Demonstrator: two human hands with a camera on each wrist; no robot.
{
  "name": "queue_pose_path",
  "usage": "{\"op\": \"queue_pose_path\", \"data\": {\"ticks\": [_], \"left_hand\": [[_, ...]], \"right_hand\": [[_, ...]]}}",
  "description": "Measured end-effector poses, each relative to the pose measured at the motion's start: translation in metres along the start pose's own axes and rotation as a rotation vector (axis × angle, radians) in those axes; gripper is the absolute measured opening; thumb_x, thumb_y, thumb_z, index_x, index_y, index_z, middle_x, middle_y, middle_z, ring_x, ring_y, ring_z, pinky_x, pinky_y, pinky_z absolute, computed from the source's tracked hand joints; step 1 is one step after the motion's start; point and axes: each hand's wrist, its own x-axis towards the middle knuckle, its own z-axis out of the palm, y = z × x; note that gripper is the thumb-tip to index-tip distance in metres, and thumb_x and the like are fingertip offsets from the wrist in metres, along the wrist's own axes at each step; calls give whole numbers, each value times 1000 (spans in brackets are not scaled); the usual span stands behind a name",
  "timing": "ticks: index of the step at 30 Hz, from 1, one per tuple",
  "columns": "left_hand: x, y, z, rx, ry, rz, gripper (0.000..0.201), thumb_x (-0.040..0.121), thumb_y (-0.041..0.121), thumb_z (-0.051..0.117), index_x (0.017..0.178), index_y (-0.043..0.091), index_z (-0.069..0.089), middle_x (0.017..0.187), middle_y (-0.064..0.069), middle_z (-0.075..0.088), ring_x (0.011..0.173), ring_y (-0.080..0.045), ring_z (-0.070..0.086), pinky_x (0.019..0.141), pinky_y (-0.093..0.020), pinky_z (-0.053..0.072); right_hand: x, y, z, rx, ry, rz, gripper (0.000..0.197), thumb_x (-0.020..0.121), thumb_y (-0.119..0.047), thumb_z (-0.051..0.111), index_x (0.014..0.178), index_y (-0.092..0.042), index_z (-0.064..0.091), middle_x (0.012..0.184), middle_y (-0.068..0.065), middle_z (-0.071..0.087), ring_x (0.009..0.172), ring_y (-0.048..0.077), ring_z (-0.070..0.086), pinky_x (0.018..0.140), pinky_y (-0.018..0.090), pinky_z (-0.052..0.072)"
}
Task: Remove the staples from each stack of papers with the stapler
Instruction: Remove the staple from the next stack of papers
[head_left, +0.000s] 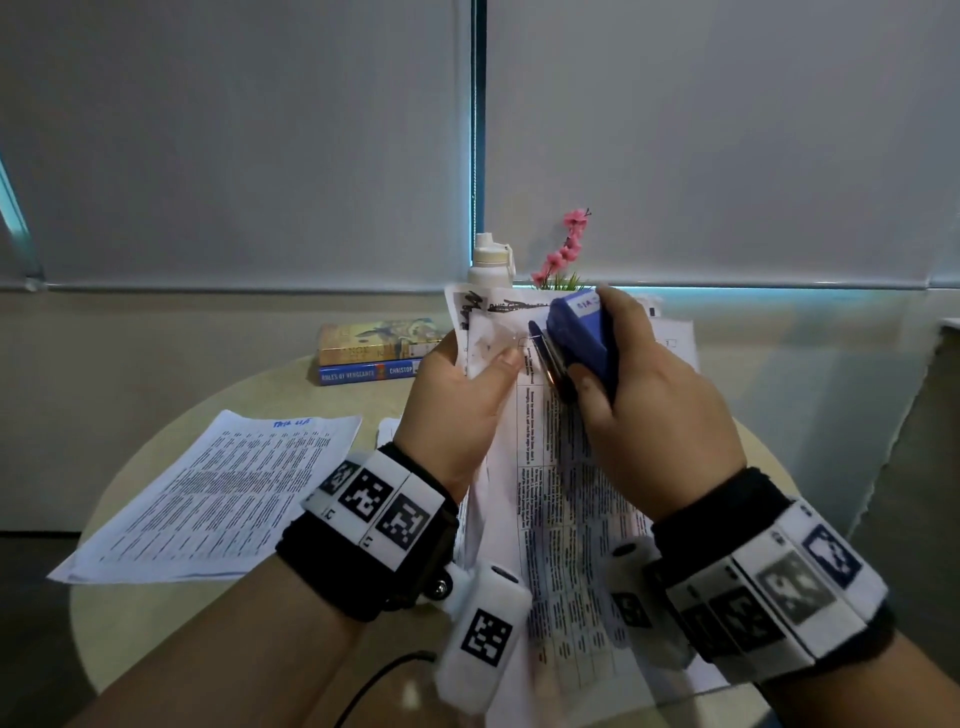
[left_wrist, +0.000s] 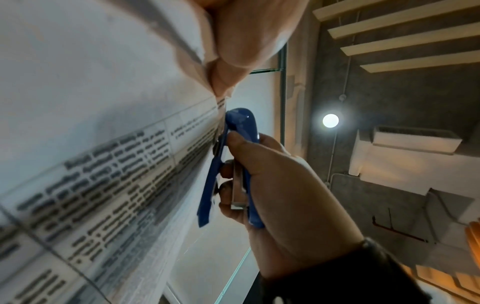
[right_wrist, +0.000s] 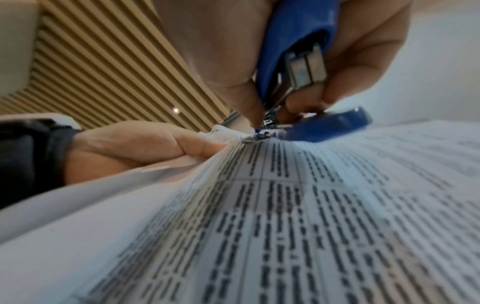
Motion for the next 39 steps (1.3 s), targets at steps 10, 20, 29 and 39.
{"op": "queue_pose_path", "data": {"ticks": [10, 20, 29, 39], "left_hand": [[-7, -2, 0, 83, 20, 46, 12, 90, 8, 61, 96, 15, 69, 86, 5, 73, 87, -13, 70, 86, -33, 55], [0, 5, -5, 28, -23, 35, 27, 77, 25, 64, 99, 11, 72, 96, -8, 75, 94, -28, 71, 91, -52, 52], [4, 5, -29, -65, 32, -49, 18, 90, 6, 60, 105, 1, 67, 105, -17, 72, 98, -30, 70, 91, -49, 54], [20, -5, -53, -96, 10, -175, 33, 92, 10, 57, 124, 2, 55, 111, -15, 70, 101, -26, 69, 83, -39, 57]], "right_hand": [[9, -4, 9, 202, 26, 37, 54, 90, -27, 52, 140, -28, 30, 111, 5, 63, 92, 33, 57, 64, 30, 29], [15, 0, 24, 1055, -85, 456, 10, 94, -21, 53, 100, -13, 54, 68, 1, 54, 52, 14, 47, 50, 24, 40], [18, 54, 7, 1510, -46, 538, 20, 96, -21, 45, 99, -3, 54, 64, 7, 62, 47, 10, 59, 43, 15, 45], [2, 88, 8, 1349, -273, 408, 67, 53, -37, 83, 108, -8, 61, 92, 13, 69, 77, 22, 67, 68, 28, 56]]}}
